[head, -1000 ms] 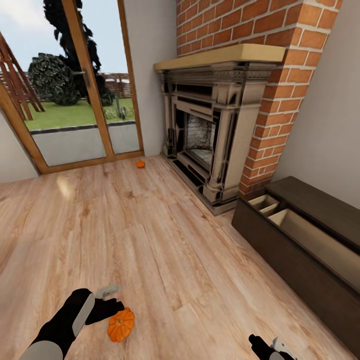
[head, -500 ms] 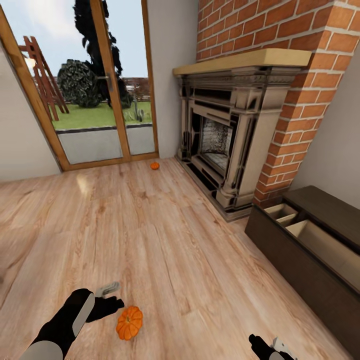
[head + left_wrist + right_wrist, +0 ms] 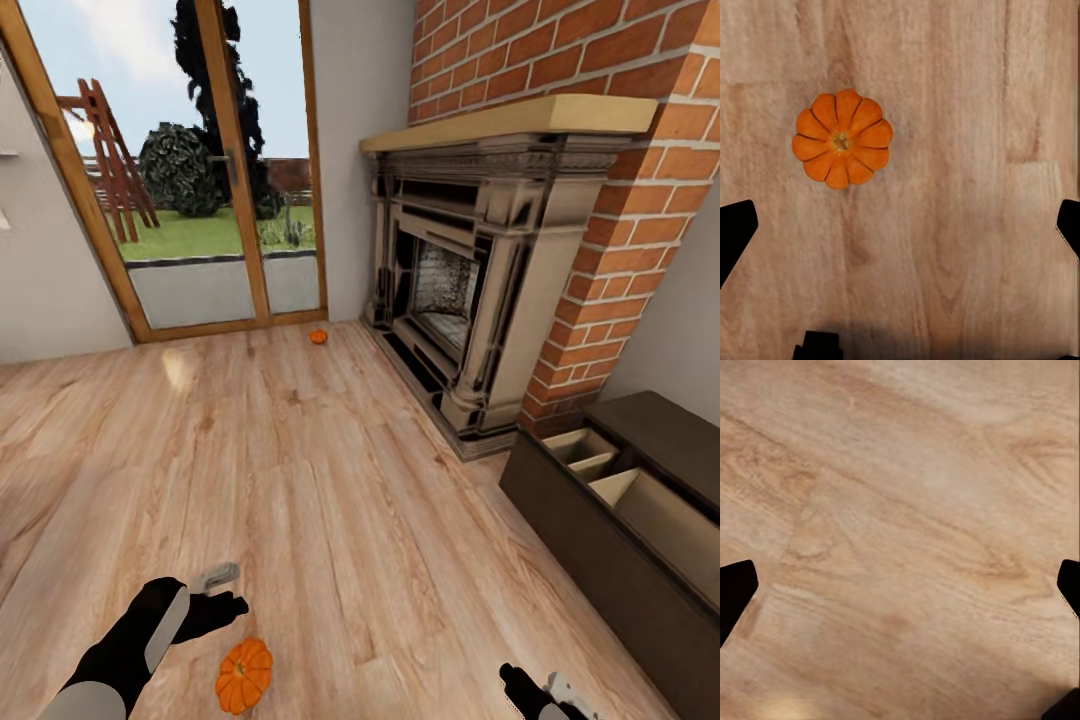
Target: Place each of the two pumpkins and all three candles from the living room inside a cabinet in the living room (use any cabinet), then make sure every cabinet is closed, and position the cauldron so it is next to a table in the living room.
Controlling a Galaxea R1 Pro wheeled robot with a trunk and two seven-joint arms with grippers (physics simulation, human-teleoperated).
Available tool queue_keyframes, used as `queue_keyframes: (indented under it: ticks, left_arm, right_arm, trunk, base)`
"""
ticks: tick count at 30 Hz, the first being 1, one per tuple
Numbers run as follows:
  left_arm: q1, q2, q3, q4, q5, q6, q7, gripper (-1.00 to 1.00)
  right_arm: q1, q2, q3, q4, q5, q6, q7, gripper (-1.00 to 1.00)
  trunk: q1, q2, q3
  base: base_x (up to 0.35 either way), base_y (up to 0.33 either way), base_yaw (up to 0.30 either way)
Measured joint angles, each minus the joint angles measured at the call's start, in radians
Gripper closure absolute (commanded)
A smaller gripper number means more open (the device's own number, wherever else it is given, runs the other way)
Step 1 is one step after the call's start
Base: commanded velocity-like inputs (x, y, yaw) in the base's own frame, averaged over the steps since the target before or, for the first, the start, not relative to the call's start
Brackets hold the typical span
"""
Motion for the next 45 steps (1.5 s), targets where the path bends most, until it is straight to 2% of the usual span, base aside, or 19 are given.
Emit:
queue_keyframes:
  ticks: [7, 17, 23, 29, 31, 33, 34, 36, 38, 40, 41, 43, 45]
  left_arm:
    - [0.000, 0.000, 0.001, 0.000, 0.000, -0.001, -0.001, -1.00]
    - [0.000, 0.001, 0.001, 0.001, 0.001, -0.001, -0.001, -1.00]
    - [0.000, 0.002, 0.004, 0.001, 0.002, -0.002, -0.001, -1.00]
    - [0.000, 0.003, 0.007, 0.001, 0.004, -0.001, -0.001, -1.00]
    - [0.000, 0.003, 0.007, 0.002, 0.004, -0.002, -0.001, -1.00]
    - [0.000, 0.003, 0.008, 0.002, 0.005, -0.002, -0.004, -1.00]
    - [0.000, 0.004, 0.008, 0.002, 0.006, -0.002, -0.007, -1.00]
    - [0.000, 0.006, 0.010, 0.002, 0.007, -0.002, -0.010, -1.00]
    - [0.000, 0.009, 0.012, 0.002, 0.007, -0.002, -0.011, -1.00]
    - [0.000, 0.011, 0.016, 0.002, 0.008, -0.001, -0.012, -1.00]
    - [0.000, 0.012, 0.020, 0.002, 0.008, -0.001, -0.012, -1.00]
    - [0.000, 0.013, 0.035, 0.002, 0.007, -0.002, -0.012, -1.00]
    - [0.000, 0.013, 0.060, 0.002, 0.006, -0.002, -0.012, -1.00]
  right_arm:
    - [0.000, 0.018, 0.001, 0.000, 0.001, -0.029, -0.001, -1.00]
    - [0.000, 0.021, 0.005, 0.000, 0.003, -0.034, 0.000, -1.00]
    - [0.000, 0.025, 0.069, 0.000, 0.043, -0.033, -0.001, -1.00]
    - [-0.006, 0.026, 0.082, -0.003, 0.051, -0.001, -0.008, -1.00]
    - [-0.036, 0.027, 0.085, -0.053, 0.054, 0.097, -0.054, -1.00]
    - [-0.067, 0.026, 0.093, -0.149, 0.059, 0.233, -0.153, -1.00]
    - [-0.083, 0.024, 0.095, -0.237, 0.063, 0.335, -0.228, -1.00]
    - [-0.099, 0.024, 0.095, -0.377, 0.066, 0.440, -0.306, -1.00]
    - [-0.132, 0.026, 0.095, -0.469, 0.067, 0.493, -0.363, -1.00]
    - [-0.172, 0.033, 0.098, -0.513, 0.067, 0.517, -0.428, -1.00]
    - [-0.188, 0.044, 0.100, -0.521, 0.066, 0.528, -0.466, -1.00]
    - [-0.207, 0.085, 0.102, -0.529, 0.068, 0.561, -0.536, -1.00]
    - [-0.215, 0.122, 0.105, -0.536, 0.081, 0.594, -0.575, -1.00]
  trunk:
    - [0.000, 0.000, 0.000]
    - [0.000, 0.000, 0.000]
    - [0.000, 0.000, 0.000]
    - [0.000, 0.000, 0.000]
    - [0.000, 0.000, 0.000]
    - [0.000, 0.000, 0.000]
    - [0.000, 0.000, 0.000]
    - [0.000, 0.000, 0.000]
    - [0.000, 0.000, 0.000]
    - [0.000, 0.000, 0.000]
    - [0.000, 0.000, 0.000]
    - [0.000, 0.000, 0.000]
    - [0.000, 0.000, 0.000]
  base:
    - [0.225, -0.120, 0.263]
    - [0.176, -0.110, 0.177]
    - [0.071, -0.059, 0.008]
    - [0.046, -0.043, 0.001]
    - [0.006, -0.005, 0.000]
    - [0.002, -0.002, 0.000]
    - [0.000, 0.000, 0.000]
    - [0.000, 0.000, 0.000]
    - [0.000, 0.000, 0.000]
    - [0.000, 0.000, 0.000]
    - [0.000, 0.000, 0.000]
    - [0.000, 0.000, 0.000]
    - [0.000, 0.000, 0.000]
